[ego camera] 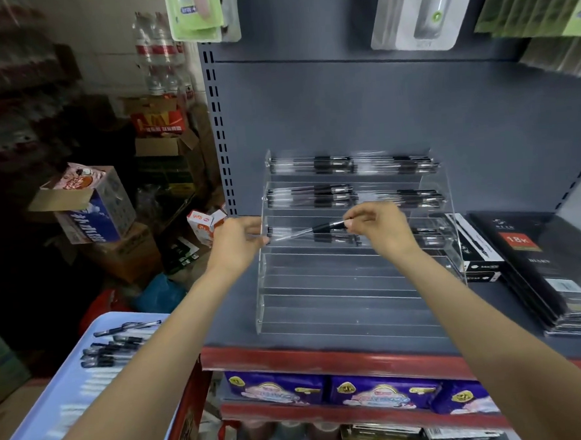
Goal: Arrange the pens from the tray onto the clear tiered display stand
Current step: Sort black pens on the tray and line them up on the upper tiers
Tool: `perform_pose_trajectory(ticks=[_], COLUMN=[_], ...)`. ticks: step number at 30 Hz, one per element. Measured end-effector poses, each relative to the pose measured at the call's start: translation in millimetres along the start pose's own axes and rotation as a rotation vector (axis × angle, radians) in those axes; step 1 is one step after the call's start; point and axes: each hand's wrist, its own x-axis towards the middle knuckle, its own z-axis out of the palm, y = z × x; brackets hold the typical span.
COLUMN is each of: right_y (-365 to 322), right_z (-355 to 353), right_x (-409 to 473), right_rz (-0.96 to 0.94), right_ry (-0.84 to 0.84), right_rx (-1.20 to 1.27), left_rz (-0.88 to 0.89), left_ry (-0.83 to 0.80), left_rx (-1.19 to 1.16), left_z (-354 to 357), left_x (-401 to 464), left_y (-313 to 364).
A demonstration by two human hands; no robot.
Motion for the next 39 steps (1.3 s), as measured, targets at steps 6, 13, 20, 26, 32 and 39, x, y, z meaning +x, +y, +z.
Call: perform_pose_trajectory(ticks=[6, 13, 20, 26, 32, 39], right_y=[-6.1, -9.1, -9.6, -29.0, -57.9, -83.2], right_z=[0.1, 3.3, 7.3, 38.2, 110.2, 241.2], right_x=[7.5, 4.1, -1.8, -22.9, -75.6, -153.1], right_rz=[-0.070, -0.080, -0.145, -0.270, -0.271, -0.161], right_ry=[-0.111, -0.265, -0.217, -0.156, -0.250, -0.468], right_rx=[-0.305, -0.328, -0.286, -0.165, -0.087, -0.094], left_rz=[-0.013, -0.010, -0.003, 0.100, 0.058, -0.140], left_ry=[0.011, 0.011, 0.070, 0.183, 0.194, 0.159], left_rx=[0.004, 0.007, 0.026, 0.105, 0.172, 0.197], left_z=[0.7, 0.7, 3.2, -3.5, -48.0, -131.9], left_x=[1.4, 1.5, -5.8, -34.4, -83.9, -154.9], left_y=[-3.4, -4.6, -5.3, -8.8, -62.4, -184.6])
